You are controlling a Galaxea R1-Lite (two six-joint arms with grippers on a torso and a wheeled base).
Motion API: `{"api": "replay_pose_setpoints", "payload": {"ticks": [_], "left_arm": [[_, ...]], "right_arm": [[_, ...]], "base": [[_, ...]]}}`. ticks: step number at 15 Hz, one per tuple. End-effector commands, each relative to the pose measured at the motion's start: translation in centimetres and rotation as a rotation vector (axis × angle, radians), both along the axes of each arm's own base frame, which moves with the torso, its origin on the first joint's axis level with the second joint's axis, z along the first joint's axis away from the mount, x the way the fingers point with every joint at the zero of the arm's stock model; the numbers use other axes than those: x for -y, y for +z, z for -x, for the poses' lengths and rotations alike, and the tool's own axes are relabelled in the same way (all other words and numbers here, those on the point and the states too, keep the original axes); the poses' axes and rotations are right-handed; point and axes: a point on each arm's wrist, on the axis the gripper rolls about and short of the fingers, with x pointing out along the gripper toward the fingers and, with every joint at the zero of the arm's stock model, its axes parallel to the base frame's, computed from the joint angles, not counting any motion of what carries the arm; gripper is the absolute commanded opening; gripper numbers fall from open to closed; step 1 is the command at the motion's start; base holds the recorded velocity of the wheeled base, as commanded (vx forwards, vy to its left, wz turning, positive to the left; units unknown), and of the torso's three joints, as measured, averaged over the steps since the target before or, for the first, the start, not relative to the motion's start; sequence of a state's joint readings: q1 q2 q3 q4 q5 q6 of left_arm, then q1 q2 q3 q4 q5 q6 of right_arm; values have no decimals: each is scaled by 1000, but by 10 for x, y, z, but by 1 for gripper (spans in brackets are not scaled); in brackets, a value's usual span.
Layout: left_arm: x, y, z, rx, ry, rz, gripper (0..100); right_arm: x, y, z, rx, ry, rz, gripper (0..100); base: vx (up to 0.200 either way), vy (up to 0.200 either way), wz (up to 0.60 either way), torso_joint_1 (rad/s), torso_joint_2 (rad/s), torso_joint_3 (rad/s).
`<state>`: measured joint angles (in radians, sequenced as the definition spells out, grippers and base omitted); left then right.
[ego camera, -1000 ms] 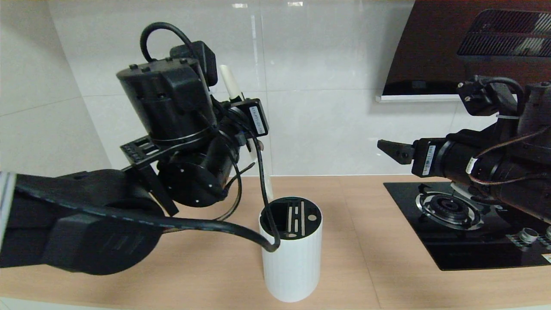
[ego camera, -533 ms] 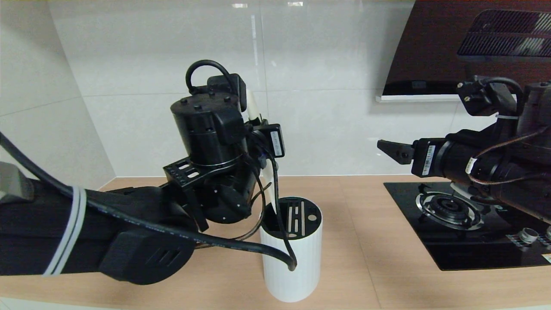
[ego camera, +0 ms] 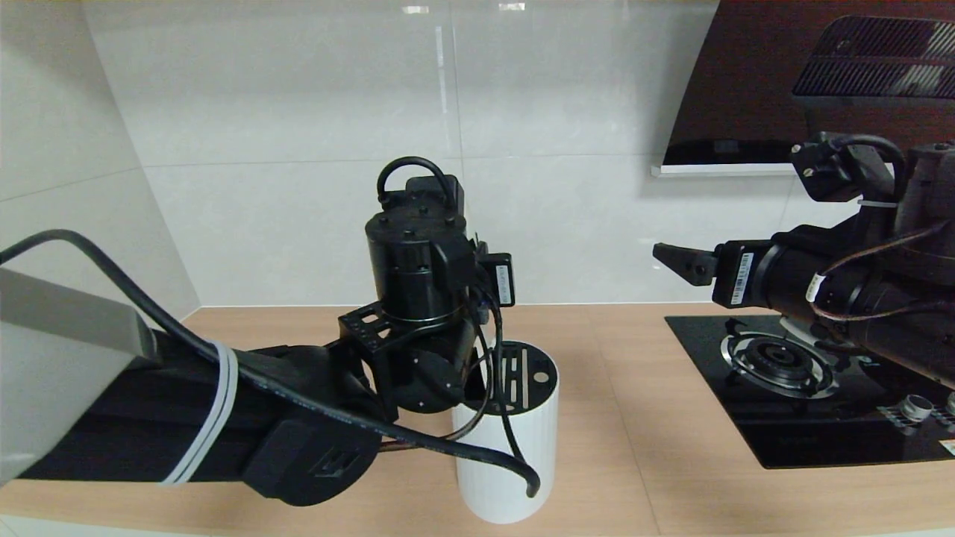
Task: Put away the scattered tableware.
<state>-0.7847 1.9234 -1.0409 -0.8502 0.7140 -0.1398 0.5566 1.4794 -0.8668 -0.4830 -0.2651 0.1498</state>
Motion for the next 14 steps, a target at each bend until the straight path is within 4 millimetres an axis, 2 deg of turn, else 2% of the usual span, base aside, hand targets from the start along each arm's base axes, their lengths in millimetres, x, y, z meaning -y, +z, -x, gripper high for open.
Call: {"api": "replay_pose_setpoints", "payload": {"ticks": [1,14], "left_arm": [[4,-11,4,-27,-17,-26,0],[11,-51,6,-120,-45,-78,0]], "right_arm": [[-1,-1,-1,-2,0,2,100],[-2,-3,-2,-10,3,7,100]], "base": [[0,0,0,0,0,0],[0,0,0,0,0,0]]}}
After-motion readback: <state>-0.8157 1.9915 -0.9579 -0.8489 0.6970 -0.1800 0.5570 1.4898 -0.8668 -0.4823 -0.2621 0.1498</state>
